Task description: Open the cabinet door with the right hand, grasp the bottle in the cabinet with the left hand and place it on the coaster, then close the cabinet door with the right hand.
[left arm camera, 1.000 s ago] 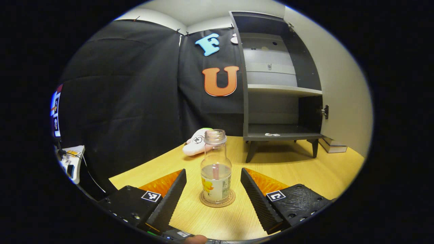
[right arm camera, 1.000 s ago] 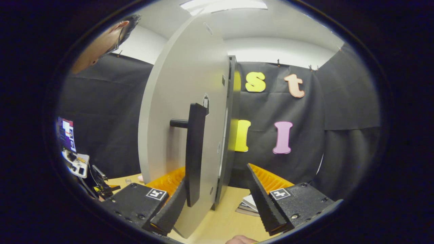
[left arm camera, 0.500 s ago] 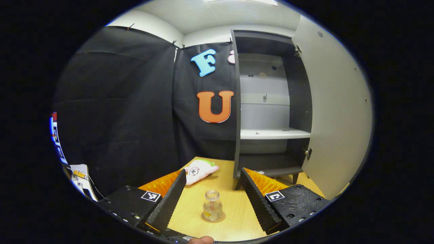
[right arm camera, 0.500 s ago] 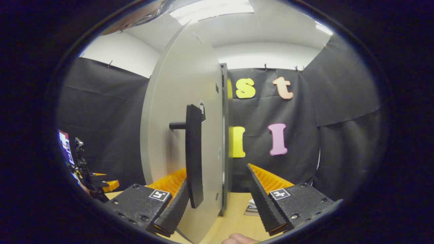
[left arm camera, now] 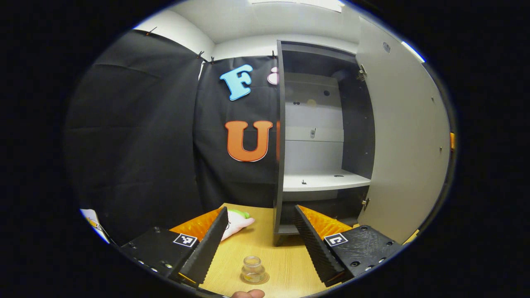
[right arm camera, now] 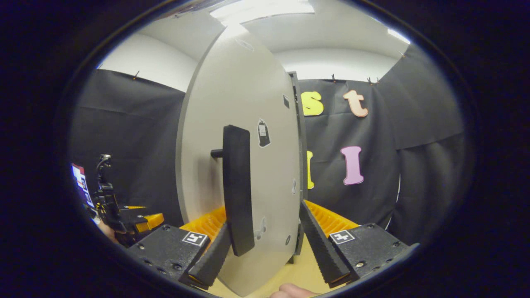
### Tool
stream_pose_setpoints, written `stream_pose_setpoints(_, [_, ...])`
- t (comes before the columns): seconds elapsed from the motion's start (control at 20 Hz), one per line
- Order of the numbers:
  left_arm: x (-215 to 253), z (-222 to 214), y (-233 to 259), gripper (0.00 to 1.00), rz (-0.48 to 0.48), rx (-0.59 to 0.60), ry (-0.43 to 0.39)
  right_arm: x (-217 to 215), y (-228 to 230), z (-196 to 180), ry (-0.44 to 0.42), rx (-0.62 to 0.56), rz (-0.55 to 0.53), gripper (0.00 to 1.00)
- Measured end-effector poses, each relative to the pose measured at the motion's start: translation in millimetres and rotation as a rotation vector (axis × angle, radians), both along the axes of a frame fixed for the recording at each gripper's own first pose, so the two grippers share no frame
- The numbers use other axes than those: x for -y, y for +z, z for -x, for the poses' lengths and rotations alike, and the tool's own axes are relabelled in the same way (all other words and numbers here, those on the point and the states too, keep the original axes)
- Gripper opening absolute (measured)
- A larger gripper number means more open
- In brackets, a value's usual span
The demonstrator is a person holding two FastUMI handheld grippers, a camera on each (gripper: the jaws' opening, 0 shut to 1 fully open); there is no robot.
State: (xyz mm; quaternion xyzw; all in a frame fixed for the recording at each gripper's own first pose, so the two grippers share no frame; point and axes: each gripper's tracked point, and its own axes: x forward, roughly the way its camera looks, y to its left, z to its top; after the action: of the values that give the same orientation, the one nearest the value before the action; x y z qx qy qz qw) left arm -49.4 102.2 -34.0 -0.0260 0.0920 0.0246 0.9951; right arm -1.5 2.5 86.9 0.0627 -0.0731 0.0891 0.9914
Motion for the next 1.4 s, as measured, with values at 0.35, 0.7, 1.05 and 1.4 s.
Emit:
stream_pose_setpoints(0.35, [-2.6, -24.8, -13.1, 0.96, 0.091, 0.018, -0.101, -29.4, 0.0, -3.7, -0.082, -0.089, 0.028, 0.92])
stream_pose_setpoints(0.7, [-12.9, -36.1, -11.1, 0.95, 0.085, 0.01, -0.11, -59.7, 2.0, 2.5, 0.01, -0.101, 0.037, 0.87])
stream_pose_setpoints(1.05, [-12.5, -28.6, 5.3, 0.95, 0.003, 0.025, -0.068, -106.0, 3.9, -40.7, 0.247, -0.09, -0.031, 0.98])
stream_pose_setpoints(1.4, [-44.4, -7.9, 14.8, 0.95, -0.043, 0.021, 0.061, -157.7, 12.6, -82.4, 0.389, -0.05, 0.029, 1.0])
